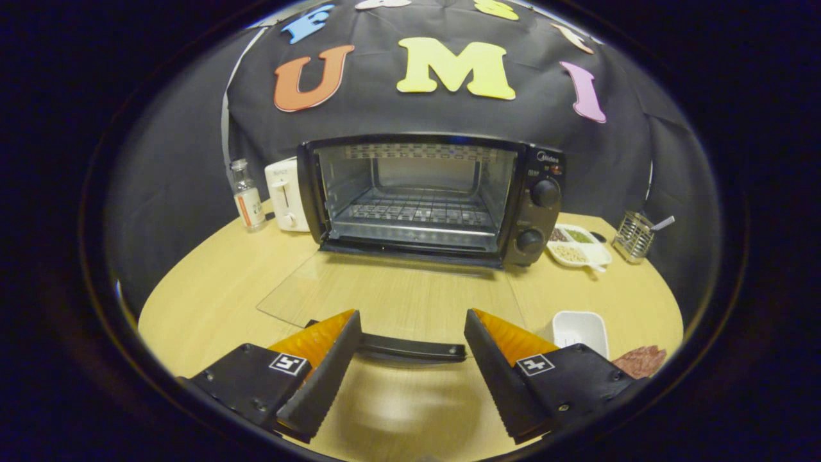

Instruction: Open the toaster oven, put the food inside, and close the toaster oven door.

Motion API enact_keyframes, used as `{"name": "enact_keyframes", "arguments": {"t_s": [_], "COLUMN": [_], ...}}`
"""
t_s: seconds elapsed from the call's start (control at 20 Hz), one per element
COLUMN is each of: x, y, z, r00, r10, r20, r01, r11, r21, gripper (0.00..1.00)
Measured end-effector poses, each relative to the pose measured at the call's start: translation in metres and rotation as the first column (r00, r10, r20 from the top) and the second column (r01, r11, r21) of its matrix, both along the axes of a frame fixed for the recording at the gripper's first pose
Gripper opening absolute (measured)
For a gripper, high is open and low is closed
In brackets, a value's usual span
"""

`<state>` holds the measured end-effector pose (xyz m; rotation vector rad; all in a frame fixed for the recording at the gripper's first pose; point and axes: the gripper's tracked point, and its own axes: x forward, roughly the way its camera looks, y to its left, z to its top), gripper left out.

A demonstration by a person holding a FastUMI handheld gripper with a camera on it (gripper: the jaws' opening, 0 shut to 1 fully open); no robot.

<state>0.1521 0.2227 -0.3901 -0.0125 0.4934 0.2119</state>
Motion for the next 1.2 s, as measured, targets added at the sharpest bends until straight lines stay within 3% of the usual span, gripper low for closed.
{"name": "enact_keyframes", "arguments": {"t_s": [0.2, 0.35, 0.55, 0.8, 1.0, 1.15, 1.2], "x": [-0.001, 0.001, -0.007, -0.04, -0.071, -0.078, -0.08], "y": [-0.064, -0.139, -0.21, -0.221, -0.198, -0.188, -0.187], "z": [0.043, 0.063, 0.047, 0.004, -0.017, -0.026, -0.026], "r00": [0.998, 0.999, 0.999, 0.973, 0.914, 0.863, 0.853], "r10": [0.052, 0.01, -0.024, 0.076, 0.185, 0.241, 0.256], "r20": [0.04, 0.05, -0.046, -0.219, -0.362, -0.444, -0.455], "r01": [-0.05, -0.007, 0.025, -0.036, -0.013, 0.069, 0.091], "r11": [0.998, 0.999, 1.0, 0.982, 0.904, 0.815, 0.786], "r21": [-0.04, -0.046, 0.016, 0.184, 0.428, 0.575, 0.611], "gripper": [1.0, 1.0, 1.0, 0.97, 0.75, 0.39, 0.33]}}
